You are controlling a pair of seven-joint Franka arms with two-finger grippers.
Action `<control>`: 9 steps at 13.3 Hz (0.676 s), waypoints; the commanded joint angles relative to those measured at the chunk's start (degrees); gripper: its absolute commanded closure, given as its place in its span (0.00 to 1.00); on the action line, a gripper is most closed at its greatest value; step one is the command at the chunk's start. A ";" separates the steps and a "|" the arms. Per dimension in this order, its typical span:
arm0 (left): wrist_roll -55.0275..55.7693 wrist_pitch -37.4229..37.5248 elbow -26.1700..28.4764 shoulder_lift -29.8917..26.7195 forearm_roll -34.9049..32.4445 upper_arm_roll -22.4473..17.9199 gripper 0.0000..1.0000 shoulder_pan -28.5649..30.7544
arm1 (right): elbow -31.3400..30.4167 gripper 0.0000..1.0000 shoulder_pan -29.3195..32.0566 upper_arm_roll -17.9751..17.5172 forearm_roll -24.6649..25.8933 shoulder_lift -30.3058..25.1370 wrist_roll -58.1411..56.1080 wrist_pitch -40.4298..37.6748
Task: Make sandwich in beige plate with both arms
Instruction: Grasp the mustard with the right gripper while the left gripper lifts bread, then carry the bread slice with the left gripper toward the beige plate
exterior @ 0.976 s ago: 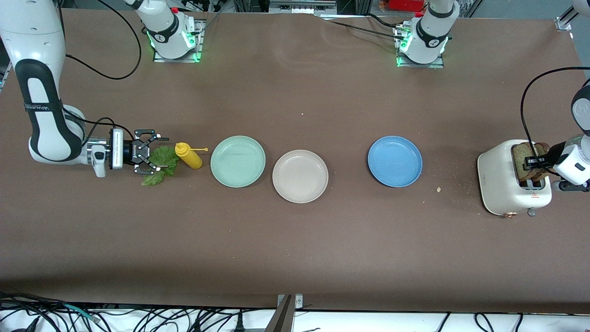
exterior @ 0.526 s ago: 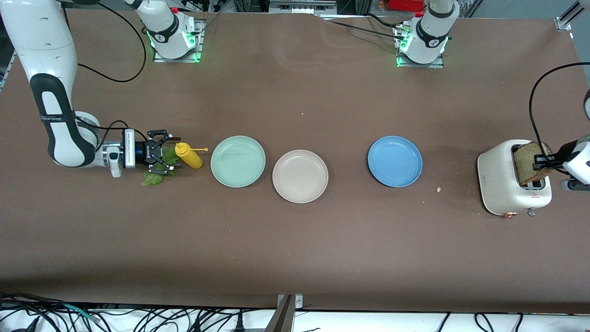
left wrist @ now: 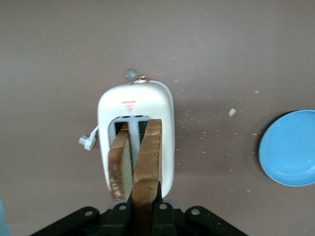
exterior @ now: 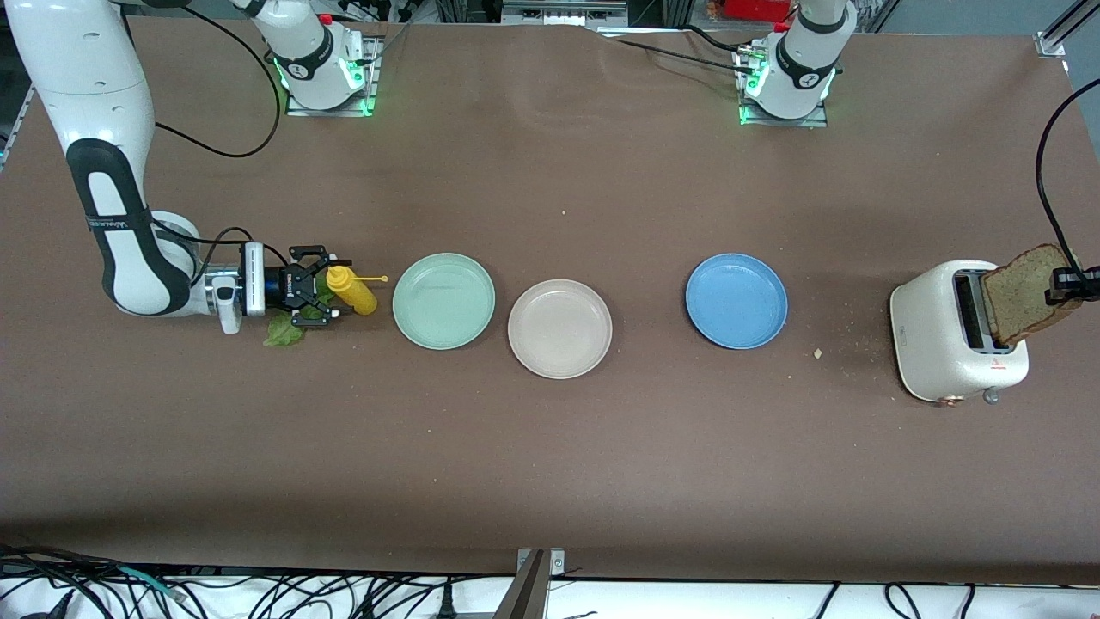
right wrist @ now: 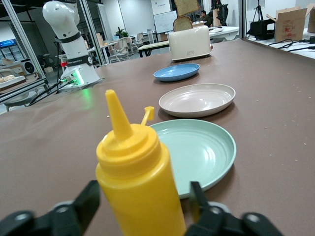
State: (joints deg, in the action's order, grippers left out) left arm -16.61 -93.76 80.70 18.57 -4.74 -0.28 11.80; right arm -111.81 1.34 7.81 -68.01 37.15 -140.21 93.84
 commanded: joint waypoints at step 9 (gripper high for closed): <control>3.33 2.71 -1.25 6.21 23.45 0.28 1.00 -17.49 | 7.73 1.00 1.12 1.33 7.42 -2.16 15.97 -4.19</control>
State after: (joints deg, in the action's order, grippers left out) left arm -14.65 -92.00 80.77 23.08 16.13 0.77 -3.23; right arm -106.86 1.89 8.85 -65.32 37.51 -131.96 91.50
